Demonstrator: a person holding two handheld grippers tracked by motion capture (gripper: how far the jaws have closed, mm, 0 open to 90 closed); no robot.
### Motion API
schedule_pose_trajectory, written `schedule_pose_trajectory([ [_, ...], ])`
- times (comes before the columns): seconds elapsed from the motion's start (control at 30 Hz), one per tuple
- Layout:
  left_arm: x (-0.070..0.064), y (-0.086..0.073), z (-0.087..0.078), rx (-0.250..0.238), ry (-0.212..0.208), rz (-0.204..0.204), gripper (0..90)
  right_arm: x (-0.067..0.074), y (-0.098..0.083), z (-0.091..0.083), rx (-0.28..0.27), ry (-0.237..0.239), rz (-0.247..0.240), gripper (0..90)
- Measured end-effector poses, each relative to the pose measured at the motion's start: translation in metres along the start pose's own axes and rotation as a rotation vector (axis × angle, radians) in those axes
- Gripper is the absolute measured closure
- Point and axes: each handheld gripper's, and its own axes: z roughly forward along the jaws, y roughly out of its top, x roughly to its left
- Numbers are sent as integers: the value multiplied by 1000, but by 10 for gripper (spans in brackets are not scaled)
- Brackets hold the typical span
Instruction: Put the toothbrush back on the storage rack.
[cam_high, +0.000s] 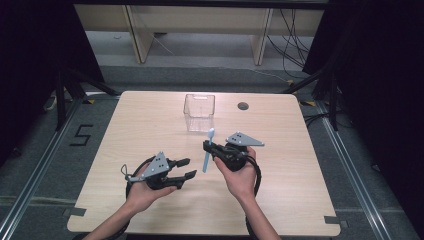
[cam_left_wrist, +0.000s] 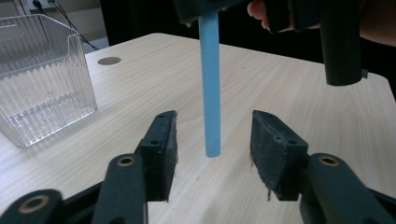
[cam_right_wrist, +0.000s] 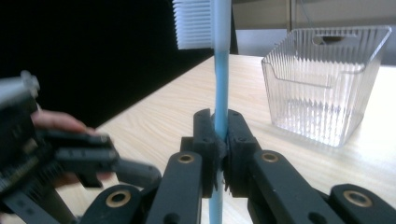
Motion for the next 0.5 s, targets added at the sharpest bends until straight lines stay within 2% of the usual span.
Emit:
schedule_pose_trajectory([
  [0.07, 1, 6, 1, 5, -1, 7, 463, 3, 2, 2, 17, -12, -53, 854],
  [0.17, 1, 13, 5, 11, 0, 4, 443, 5, 4, 5, 13, -17, -109, 854],
  [0.2, 1, 15, 6, 26, 5, 6, 441, 7, 4, 4, 28, -21, -103, 854],
  [0.23, 1, 16, 8, 27, 5, 4, 440, 7, 4, 5, 12, -24, -121, 854],
  [0.4, 1, 20, 20, 54, 12, 16, 445, 12, 6, 6, 12, -23, -117, 854],
  [0.43, 1, 20, 22, 57, 13, 17, 449, 12, 7, 7, 4, -25, -134, 853],
  [0.47, 1, 22, 25, 61, 17, 23, 451, 14, 6, 7, 10, -26, -107, 853],
  [0.5, 1, 23, 26, 66, 20, 25, 453, 14, 7, 9, 7, -20, -127, 853],
])
